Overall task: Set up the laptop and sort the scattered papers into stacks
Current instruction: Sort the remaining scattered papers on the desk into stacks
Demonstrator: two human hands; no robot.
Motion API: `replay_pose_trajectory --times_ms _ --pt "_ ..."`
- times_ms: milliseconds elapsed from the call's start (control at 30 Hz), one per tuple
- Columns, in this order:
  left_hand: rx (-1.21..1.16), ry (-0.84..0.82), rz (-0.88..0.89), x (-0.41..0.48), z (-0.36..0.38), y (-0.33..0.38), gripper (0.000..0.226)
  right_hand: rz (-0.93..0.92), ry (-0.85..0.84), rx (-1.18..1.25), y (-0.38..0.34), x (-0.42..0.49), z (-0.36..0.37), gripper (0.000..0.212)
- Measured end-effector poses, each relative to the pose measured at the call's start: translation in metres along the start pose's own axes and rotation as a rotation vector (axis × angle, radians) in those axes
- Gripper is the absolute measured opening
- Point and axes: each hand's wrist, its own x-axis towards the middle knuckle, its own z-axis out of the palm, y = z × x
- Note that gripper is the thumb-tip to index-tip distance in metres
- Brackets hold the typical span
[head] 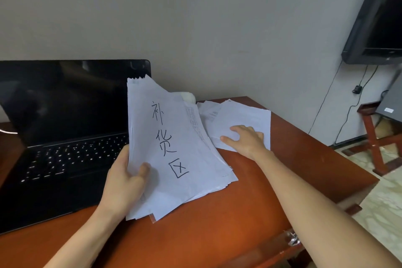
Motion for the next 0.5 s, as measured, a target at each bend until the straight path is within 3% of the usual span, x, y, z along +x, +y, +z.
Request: replay_pose_trajectory --times_ms 367,500 --pt "0.023 0.003 -0.025 0.0001 -0.0011 0.0033 0.044 -0.04 0.309 -0.103 -0.006 0.0 0.007 0.054" --pt "0.016 -0.003 -0.037 -0.0021 -0.0019 0.0067 0.047 -0.009 0.361 -0.082 -0.0064 -0.0036 0.0078 0.06"
